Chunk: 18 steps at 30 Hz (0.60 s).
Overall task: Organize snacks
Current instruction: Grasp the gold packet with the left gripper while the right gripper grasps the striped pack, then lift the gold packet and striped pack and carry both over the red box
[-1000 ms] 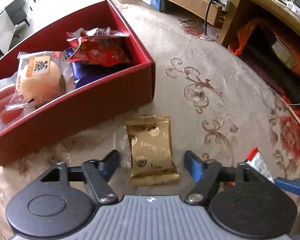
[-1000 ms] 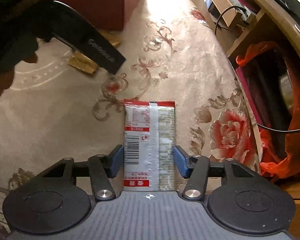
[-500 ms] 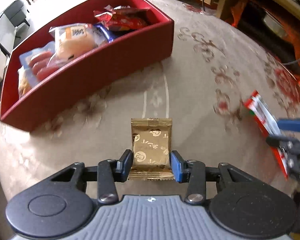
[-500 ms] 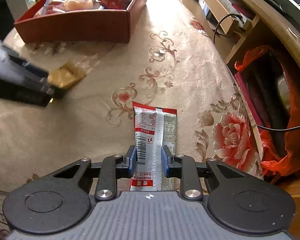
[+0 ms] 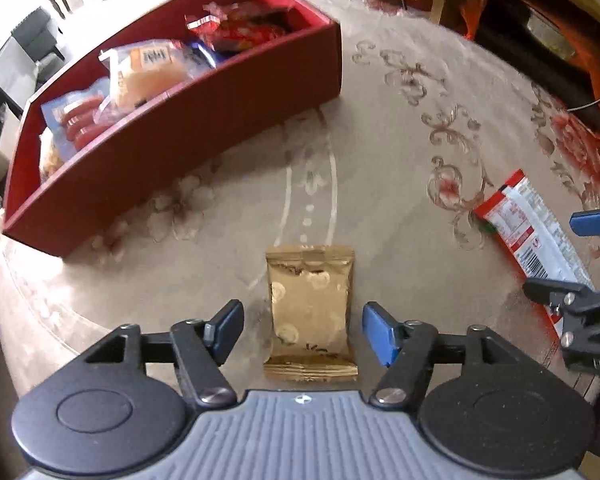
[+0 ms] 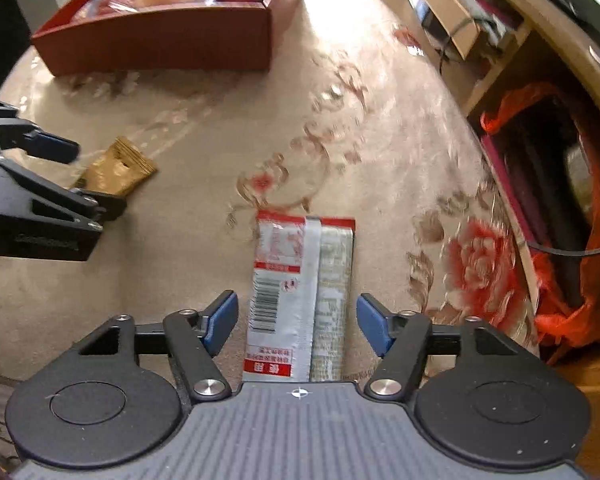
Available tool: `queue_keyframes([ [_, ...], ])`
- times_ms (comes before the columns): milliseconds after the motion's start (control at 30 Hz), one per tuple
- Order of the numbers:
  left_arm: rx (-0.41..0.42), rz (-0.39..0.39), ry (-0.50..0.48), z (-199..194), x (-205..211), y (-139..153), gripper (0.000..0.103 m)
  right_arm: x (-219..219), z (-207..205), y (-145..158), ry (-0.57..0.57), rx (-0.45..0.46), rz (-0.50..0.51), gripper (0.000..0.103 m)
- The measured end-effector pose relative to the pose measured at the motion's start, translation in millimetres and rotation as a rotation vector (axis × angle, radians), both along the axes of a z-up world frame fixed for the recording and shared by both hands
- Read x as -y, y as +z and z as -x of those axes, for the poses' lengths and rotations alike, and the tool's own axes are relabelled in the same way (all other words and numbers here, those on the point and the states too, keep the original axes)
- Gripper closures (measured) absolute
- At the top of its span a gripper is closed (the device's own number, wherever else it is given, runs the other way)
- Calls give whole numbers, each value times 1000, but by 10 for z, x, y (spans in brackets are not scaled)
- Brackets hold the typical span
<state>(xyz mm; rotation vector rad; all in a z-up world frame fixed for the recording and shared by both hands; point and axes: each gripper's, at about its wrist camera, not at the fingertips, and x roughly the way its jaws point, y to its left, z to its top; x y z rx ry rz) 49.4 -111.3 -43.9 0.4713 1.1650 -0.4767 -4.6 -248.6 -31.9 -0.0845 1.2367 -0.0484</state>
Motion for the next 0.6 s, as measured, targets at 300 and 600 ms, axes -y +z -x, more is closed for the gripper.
queue_keyframes([
  [300,-45,62,43,-49,-107,24,61,-87,57,-62,-26,-8,18,50],
  [600,-4,56,52,134,-247,116,66,-384,150,53,9,48,28,51],
])
